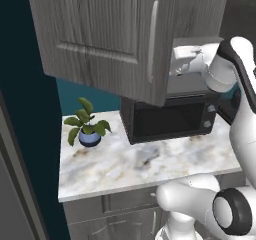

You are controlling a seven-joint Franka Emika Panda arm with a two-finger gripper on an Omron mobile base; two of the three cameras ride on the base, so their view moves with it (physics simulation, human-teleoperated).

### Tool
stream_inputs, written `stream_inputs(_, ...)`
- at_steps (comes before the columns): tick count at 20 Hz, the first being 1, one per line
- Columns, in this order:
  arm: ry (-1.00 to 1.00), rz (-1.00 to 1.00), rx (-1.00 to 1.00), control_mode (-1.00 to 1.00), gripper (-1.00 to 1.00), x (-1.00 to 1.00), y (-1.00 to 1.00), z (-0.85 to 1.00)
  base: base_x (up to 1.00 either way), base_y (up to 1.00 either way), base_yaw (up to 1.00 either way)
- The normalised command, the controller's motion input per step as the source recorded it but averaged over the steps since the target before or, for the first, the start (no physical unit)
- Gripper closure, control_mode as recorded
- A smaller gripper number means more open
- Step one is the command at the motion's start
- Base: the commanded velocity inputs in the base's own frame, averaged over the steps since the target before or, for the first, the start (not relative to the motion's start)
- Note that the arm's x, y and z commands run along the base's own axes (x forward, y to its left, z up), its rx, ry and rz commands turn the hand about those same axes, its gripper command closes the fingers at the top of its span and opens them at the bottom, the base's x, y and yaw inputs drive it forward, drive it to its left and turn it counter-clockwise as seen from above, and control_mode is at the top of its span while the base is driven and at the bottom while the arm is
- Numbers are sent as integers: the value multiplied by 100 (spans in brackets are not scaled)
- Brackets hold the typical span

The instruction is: Open the cabinet and move the ladle to the pot. Then close the cabinet.

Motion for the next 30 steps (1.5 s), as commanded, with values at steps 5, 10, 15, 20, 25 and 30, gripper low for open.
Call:
stream_inputs(5,-2,0,-2,-100,100,-68,80,19,0,0,0)
stream_inputs(10,0,0,0,-100,100,-52,63,16,0,0,0)
stream_inputs(15,0,0,0,-100,100,-16,38,2,0,0,0)
stream_inputs(20,2,0,0,-100,100,1,24,-2,0,0,0)
stream_inputs(25,0,0,0,-100,100,20,20,-9,0,0,0)
stream_inputs(30,0,0,-2,-100,100,16,43,-14,0,0,0)
